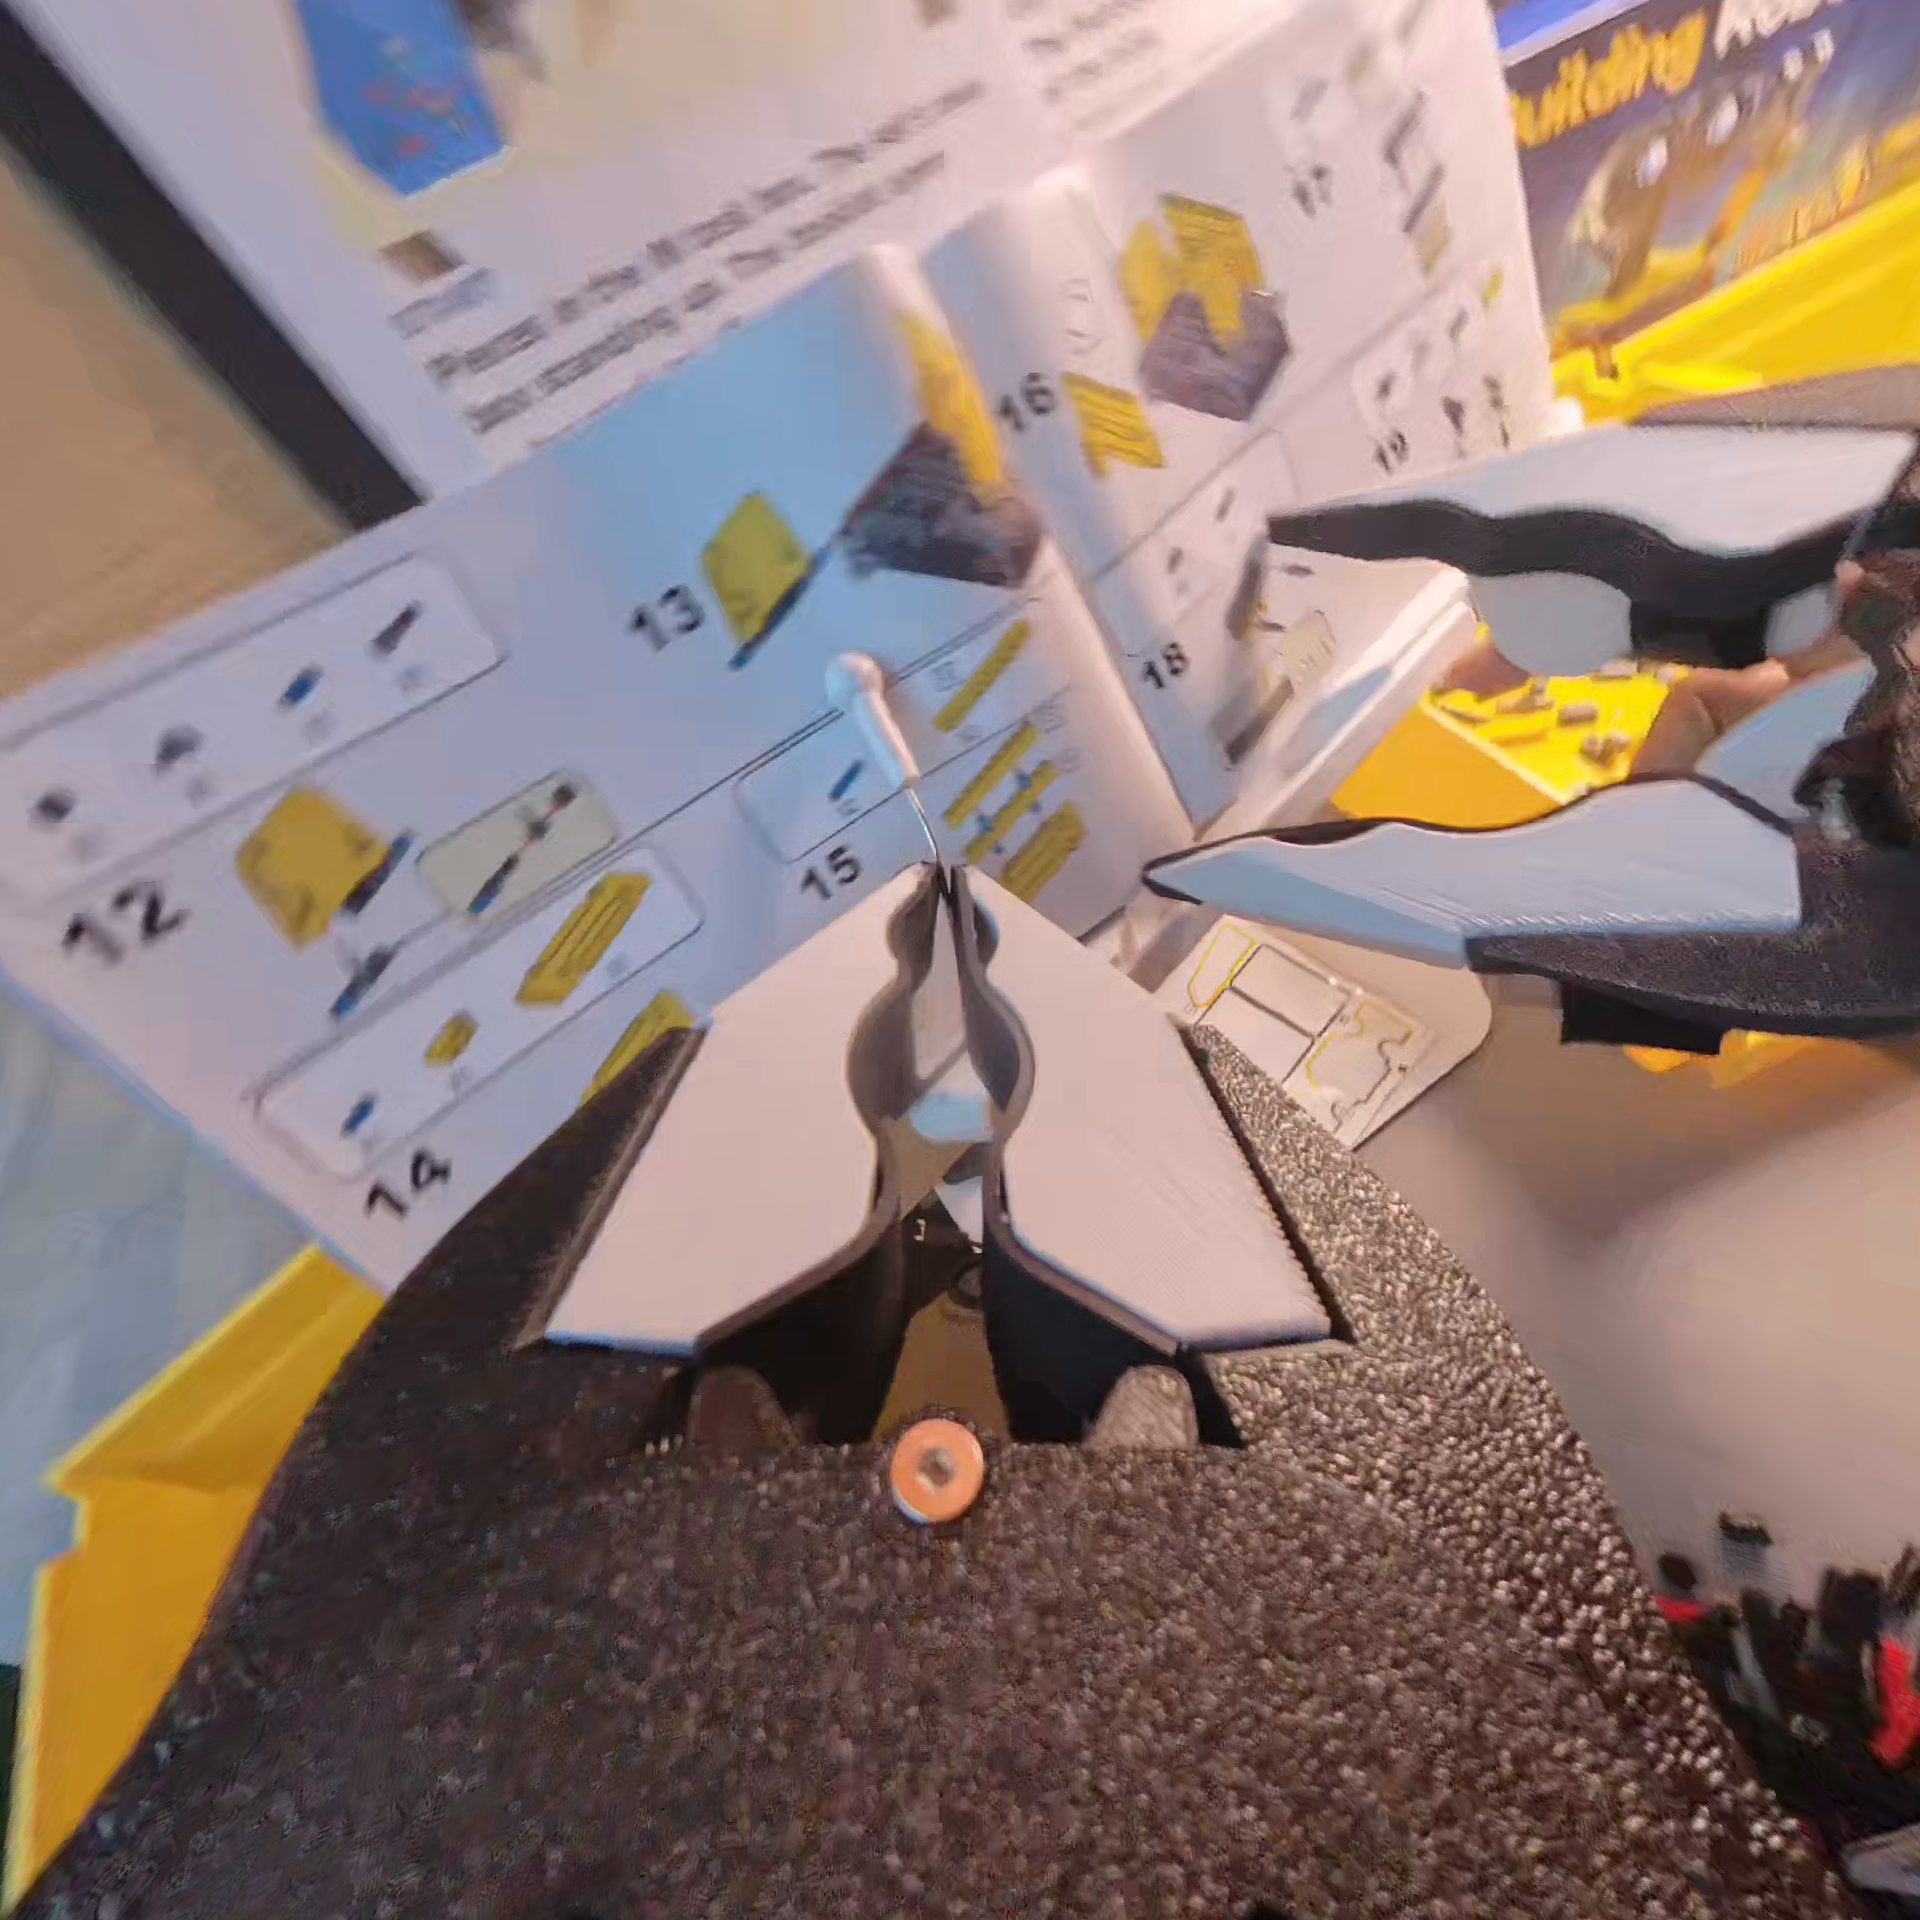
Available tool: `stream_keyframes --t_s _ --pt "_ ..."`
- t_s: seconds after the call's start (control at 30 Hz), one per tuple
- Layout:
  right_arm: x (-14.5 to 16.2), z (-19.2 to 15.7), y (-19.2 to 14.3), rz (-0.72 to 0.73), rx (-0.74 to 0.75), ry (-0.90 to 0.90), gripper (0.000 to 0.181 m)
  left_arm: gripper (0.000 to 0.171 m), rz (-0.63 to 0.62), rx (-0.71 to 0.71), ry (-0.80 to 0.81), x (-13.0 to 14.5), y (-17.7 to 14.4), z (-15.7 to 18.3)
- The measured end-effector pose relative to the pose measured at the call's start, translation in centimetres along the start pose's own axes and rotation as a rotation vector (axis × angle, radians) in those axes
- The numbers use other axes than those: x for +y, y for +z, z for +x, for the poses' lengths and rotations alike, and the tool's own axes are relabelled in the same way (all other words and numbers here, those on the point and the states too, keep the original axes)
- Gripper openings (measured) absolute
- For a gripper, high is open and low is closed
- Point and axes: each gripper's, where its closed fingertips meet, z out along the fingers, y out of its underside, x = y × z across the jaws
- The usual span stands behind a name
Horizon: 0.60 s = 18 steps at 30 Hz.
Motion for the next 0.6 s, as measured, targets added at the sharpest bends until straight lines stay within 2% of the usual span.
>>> stream_keyframes --t_s 0.13,0.2,0.23,0.33,0.47,0.6 --pt "0.1 -0.5 0.0 -0.001 -0.034 -0.015 0.086 0.000 -0.095 0.053 0.353 1.1 1.6 3.7" --pt "0.2 -0.5 -0.1 -0.002 -0.042 -0.012 0.083 0.001 -0.113 0.027 0.517 1.5 1.9 4.0" --pt "0.2 -0.5 -0.1 -0.002 -0.050 -0.010 0.082 0.001 -0.126 0.034 0.538 1.6 1.9 4.0" --pt "0.2 -0.6 -0.2 -0.003 -0.060 -0.008 0.083 0.003 -0.134 0.088 0.451 1.5 1.6 4.1" --pt "0.1 0.1 -1.6 0.005 -0.058 -0.020 0.086 0.019 -0.034 0.133 0.310 0.8 0.1 4.3" --pt "0.1 1.0 -4.8 0.033 -0.075 -0.002 0.089 0.014 0.042 0.025 0.133 1.1 -1.5 1.0"
